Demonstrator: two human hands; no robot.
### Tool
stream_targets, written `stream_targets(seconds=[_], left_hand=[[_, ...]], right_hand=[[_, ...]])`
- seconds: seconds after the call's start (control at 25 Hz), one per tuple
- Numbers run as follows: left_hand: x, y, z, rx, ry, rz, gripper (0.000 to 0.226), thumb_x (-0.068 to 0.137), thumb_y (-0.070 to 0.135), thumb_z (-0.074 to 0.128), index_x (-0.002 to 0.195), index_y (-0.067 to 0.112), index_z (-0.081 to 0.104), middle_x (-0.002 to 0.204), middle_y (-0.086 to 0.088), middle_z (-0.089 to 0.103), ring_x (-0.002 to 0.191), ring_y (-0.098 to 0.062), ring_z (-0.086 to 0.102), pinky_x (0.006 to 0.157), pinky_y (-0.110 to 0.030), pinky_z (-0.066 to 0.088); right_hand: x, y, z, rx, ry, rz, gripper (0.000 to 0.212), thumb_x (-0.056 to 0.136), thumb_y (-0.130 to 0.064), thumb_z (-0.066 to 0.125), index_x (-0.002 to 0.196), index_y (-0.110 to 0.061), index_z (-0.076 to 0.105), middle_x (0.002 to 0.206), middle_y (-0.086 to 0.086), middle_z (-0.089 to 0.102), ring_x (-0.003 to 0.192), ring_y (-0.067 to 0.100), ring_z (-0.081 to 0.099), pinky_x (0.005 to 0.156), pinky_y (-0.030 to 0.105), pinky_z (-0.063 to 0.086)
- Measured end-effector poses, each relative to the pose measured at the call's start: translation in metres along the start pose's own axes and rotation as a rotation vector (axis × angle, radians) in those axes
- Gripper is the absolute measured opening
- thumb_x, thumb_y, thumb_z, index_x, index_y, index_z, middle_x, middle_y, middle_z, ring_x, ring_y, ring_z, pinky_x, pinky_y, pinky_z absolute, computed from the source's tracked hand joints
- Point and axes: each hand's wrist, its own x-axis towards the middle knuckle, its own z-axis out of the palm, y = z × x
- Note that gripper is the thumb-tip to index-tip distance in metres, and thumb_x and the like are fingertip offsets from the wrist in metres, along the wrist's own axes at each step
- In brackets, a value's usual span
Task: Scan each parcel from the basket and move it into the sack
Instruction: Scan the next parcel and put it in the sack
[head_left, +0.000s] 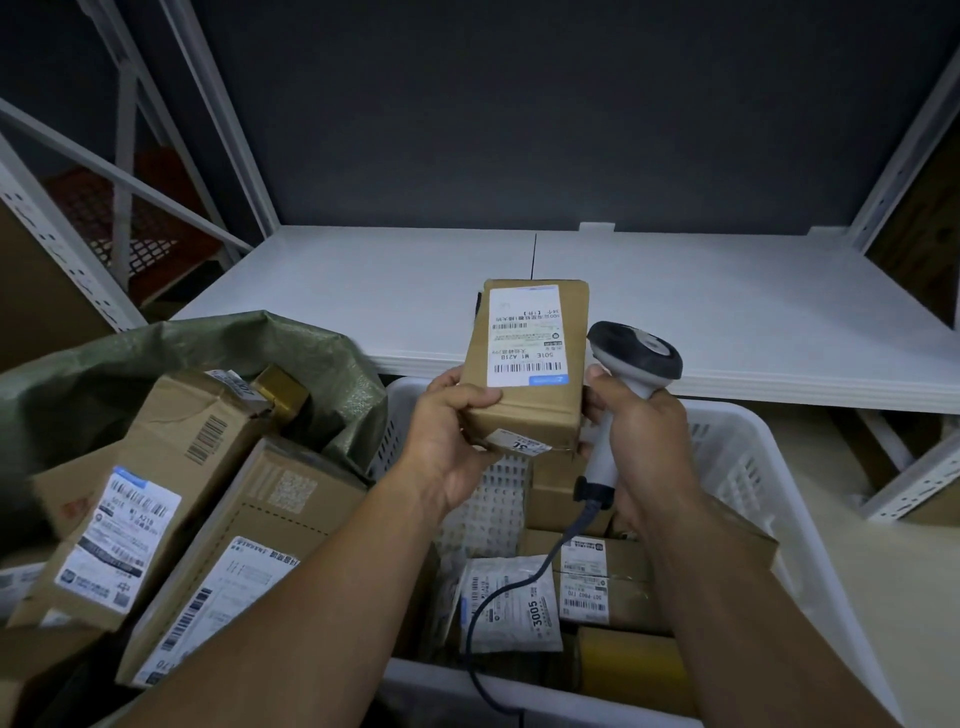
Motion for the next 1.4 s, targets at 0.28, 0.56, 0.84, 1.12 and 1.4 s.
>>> stream_targets(seconds=[0.28, 0.56, 0.84, 1.12, 1.4], left_hand=[[-0.008, -0.009, 0.01, -0.095, -0.002, -0.019, 0.026, 0.084, 0.001, 0.061, 0.107, 0.004, 0.072, 0.103, -0.015, 0.077, 0.087, -0.029, 0.07, 0.077, -0.036, 0.058], [-0.007, -0.03, 0.018, -0.128, 0.025, 0.054, 0.027, 0.089, 0.006, 0.066, 0.115, 0.014, 0.071, 0.099, -0.009, 0.076, 0.084, -0.02, 0.069, 0.07, -0.032, 0.056], [-0.004, -0.036, 0.019, -0.166, -0.008, 0.03, 0.051, 0.083, 0.006, 0.076, 0.132, 0.011, 0.064, 0.107, -0.014, 0.075, 0.09, -0.025, 0.072, 0.07, -0.047, 0.062], [0.012, -0.025, 0.001, -0.134, 0.043, 0.075, 0.045, 0.081, -0.013, 0.061, 0.115, 0.015, 0.07, 0.1, -0.008, 0.075, 0.1, -0.025, 0.066, 0.091, -0.052, 0.059], [0.037, -0.02, -0.047, -0.108, 0.267, 0.083, 0.064, 0.068, -0.016, 0.067, 0.126, 0.011, 0.067, 0.118, -0.014, 0.073, 0.106, -0.031, 0.069, 0.087, -0.053, 0.061]], right_hand=[[0.0, 0.007, 0.005, 0.016, -0.004, 0.06, 0.023, 0.096, -0.02, 0.07, 0.117, -0.01, 0.069, 0.103, 0.006, 0.079, 0.093, 0.023, 0.077, 0.077, 0.043, 0.063], [-0.007, 0.01, 0.015, -0.105, 0.044, -0.001, 0.016, 0.093, -0.004, 0.065, 0.109, -0.006, 0.069, 0.092, 0.006, 0.079, 0.082, 0.018, 0.077, 0.072, 0.042, 0.065], [-0.013, 0.006, 0.022, -0.06, 0.042, -0.039, 0.019, 0.091, 0.002, 0.064, 0.101, -0.014, 0.066, 0.072, -0.009, 0.076, 0.065, 0.006, 0.074, 0.055, 0.025, 0.057], [-0.013, -0.016, 0.017, -0.122, -0.075, 0.125, 0.01, 0.097, -0.015, 0.068, 0.104, -0.009, 0.067, 0.102, 0.014, 0.076, 0.084, 0.026, 0.077, 0.071, 0.042, 0.065], [-0.036, -0.07, 0.011, -0.293, -0.318, 0.183, 0.035, 0.094, -0.036, 0.068, 0.104, -0.003, 0.062, 0.08, 0.017, 0.075, 0.049, 0.02, 0.059, 0.044, 0.028, 0.05]])
